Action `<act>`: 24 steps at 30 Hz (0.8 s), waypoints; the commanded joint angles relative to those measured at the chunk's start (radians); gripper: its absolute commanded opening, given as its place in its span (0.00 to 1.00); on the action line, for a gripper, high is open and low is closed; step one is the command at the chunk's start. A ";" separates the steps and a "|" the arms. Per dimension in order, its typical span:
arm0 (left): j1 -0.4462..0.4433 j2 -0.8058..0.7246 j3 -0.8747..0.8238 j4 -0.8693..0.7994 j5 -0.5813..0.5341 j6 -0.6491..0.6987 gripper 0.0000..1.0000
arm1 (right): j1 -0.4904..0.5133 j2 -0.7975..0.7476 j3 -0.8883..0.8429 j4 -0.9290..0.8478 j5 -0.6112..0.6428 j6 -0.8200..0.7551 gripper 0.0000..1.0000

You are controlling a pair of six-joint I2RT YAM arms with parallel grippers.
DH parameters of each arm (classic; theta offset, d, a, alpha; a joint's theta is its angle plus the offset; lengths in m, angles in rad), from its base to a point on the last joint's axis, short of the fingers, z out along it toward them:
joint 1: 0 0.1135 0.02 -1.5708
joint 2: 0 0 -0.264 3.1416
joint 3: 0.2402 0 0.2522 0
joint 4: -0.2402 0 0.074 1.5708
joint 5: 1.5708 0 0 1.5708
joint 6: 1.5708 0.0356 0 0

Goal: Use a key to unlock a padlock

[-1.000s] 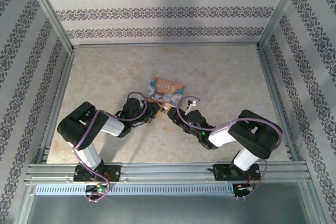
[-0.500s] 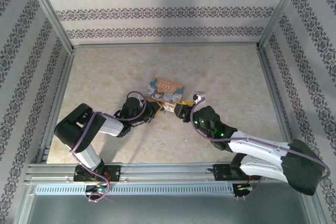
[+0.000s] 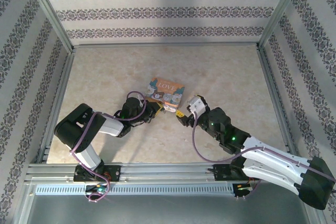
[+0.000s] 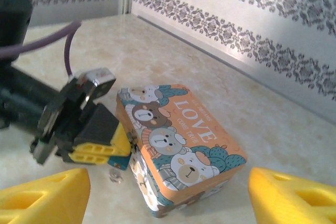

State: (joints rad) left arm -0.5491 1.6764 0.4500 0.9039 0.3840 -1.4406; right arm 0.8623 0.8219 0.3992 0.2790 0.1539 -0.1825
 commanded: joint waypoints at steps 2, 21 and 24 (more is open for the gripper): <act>-0.012 -0.021 0.014 0.052 -0.002 -0.003 0.09 | 0.008 0.011 0.032 -0.046 -0.056 -0.293 0.81; -0.012 -0.021 0.019 0.069 0.021 -0.069 0.09 | 0.180 0.351 0.120 -0.035 0.134 -0.653 0.78; -0.012 -0.021 0.021 0.074 0.028 -0.086 0.09 | 0.181 0.419 0.124 0.004 0.128 -0.653 0.74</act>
State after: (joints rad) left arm -0.5491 1.6764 0.4500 0.9051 0.3908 -1.4982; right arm 1.0325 1.2007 0.4953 0.2310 0.2516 -0.8127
